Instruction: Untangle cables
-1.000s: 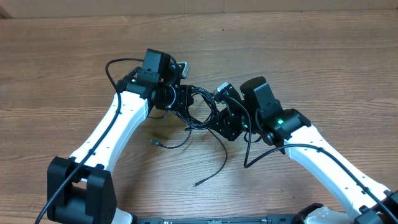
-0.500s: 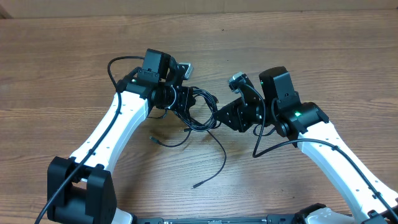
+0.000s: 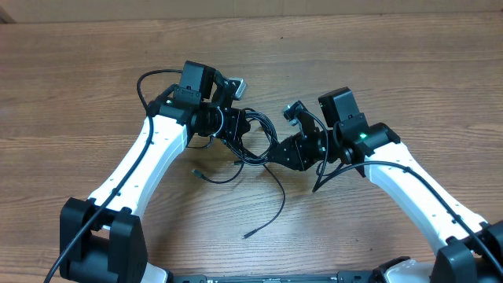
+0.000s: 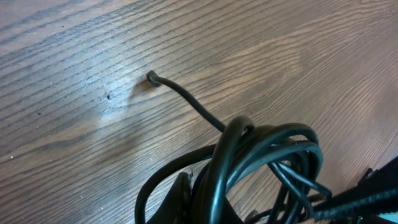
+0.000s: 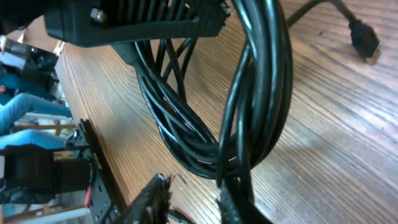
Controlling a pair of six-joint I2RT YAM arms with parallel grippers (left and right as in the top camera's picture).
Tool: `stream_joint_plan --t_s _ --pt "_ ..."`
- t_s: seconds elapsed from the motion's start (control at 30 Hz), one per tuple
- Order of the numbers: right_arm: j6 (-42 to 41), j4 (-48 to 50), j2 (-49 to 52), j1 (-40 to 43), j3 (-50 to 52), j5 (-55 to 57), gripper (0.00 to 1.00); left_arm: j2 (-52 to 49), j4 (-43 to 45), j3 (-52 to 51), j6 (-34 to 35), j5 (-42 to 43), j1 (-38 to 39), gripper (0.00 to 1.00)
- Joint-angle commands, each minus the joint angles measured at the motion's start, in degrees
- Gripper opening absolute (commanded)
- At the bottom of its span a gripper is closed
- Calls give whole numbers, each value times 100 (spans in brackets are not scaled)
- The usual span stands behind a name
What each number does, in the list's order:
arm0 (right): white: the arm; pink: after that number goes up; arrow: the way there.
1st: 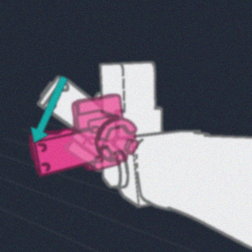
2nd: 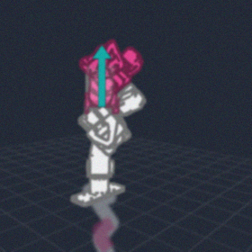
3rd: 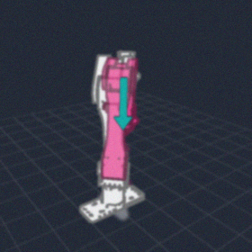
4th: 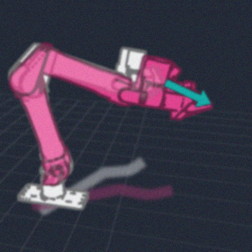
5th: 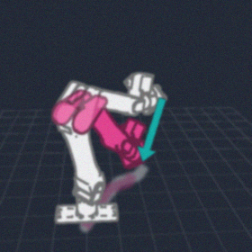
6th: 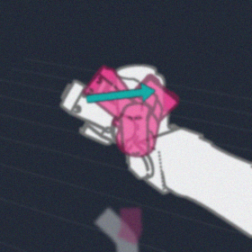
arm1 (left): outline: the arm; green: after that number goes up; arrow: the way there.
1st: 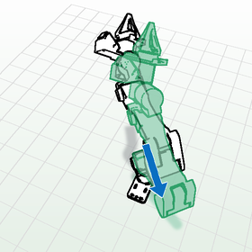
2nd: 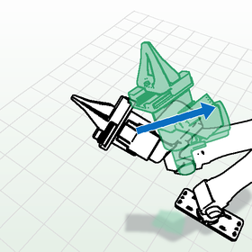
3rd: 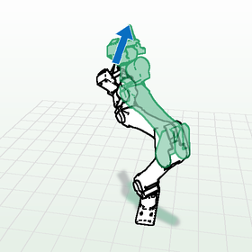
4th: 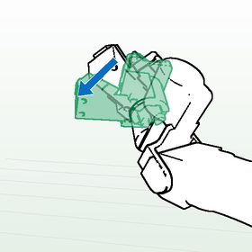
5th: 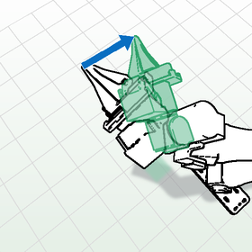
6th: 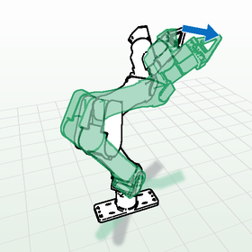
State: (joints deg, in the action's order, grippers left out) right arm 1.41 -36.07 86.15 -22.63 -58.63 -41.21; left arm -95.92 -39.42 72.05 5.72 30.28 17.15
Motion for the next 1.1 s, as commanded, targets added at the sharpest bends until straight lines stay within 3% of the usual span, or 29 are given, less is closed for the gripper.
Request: stream_joint_plan --t_s 0.0,0.23,0.4,0.63,1.07 --pt "37 68 -2 9 -144 -201 16 68 42 155 -85 284 -20 4" --pt "52 96 -4 116 -146 -203 12 68 42 155 -90 275 -20 4" --pt "35 -208 -127 341 -313 -411 28 68 39 155 -109 234 -22 4" --pt "37 -511 -391 737 -562 -409 31 68 44 155 -107 275 -17 4" --pt "57 -444 317 625 -551 -1062 23 68 50 155 -103 326 -13 4"
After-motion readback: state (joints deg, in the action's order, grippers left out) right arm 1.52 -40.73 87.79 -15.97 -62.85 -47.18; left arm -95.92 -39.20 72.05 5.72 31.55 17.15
